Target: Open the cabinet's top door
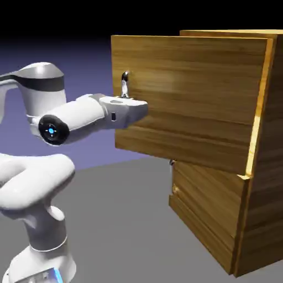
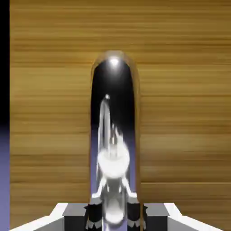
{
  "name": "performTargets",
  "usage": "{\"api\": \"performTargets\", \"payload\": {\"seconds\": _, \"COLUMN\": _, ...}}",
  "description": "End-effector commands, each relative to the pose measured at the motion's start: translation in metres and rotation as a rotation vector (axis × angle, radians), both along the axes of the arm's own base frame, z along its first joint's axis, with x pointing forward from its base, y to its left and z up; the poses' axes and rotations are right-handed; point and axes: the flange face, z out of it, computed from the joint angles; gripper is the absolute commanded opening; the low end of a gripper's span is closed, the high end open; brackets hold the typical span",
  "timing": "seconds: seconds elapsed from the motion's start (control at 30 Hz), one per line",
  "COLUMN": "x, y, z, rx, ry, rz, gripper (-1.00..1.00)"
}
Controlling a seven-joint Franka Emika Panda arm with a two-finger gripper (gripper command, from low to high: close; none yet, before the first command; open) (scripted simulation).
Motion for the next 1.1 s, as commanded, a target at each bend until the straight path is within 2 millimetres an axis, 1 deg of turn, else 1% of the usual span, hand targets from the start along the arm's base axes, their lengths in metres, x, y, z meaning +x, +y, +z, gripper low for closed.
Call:
{"api": "performTargets", "payload": {"seconds": 0.0, "x": -0.003, "y": -0.007, "z": 0.0, "rx": 0.0, "ry": 0.0, "rz": 0.018, "gripper": -1.0}}
{"api": "performTargets", "payload": {"seconds": 0.13, "x": -0.015, "y": -0.035, "z": 0.0, "rx": 0.0, "ry": 0.0, "rz": 0.099, "gripper": -1.0}}
{"api": "performTargets", "payload": {"seconds": 0.23, "x": -0.023, "y": -0.061, "z": 0.0, "rx": 0.0, "ry": 0.0, "rz": 0.17, "gripper": -1.0}}
{"api": "performTargets", "payload": {"seconds": 0.5, "x": -0.037, "y": -0.141, "z": 0.0, "rx": 0.0, "ry": 0.0, "rz": 0.384, "gripper": -1.0}}
{"api": "performTargets", "payload": {"seconds": 0.67, "x": -0.037, "y": -0.189, "z": 0.0, "rx": 0.0, "ry": 0.0, "rz": 0.511, "gripper": -1.0}}
{"api": "performTargets", "payload": {"seconds": 0.77, "x": -0.035, "y": -0.214, "z": 0.0, "rx": 0.0, "ry": 0.0, "rz": 0.577, "gripper": -1.0}}
{"api": "performTargets", "payload": {"seconds": 0.9, "x": -0.03, "y": -0.241, "z": 0.0, "rx": 0.0, "ry": 0.0, "rz": 0.65, "gripper": -1.0}}
{"api": "performTargets", "payload": {"seconds": 1.07, "x": -0.024, "y": -0.268, "z": 0.0, "rx": 0.0, "ry": 0.0, "rz": 0.723, "gripper": -1.0}}
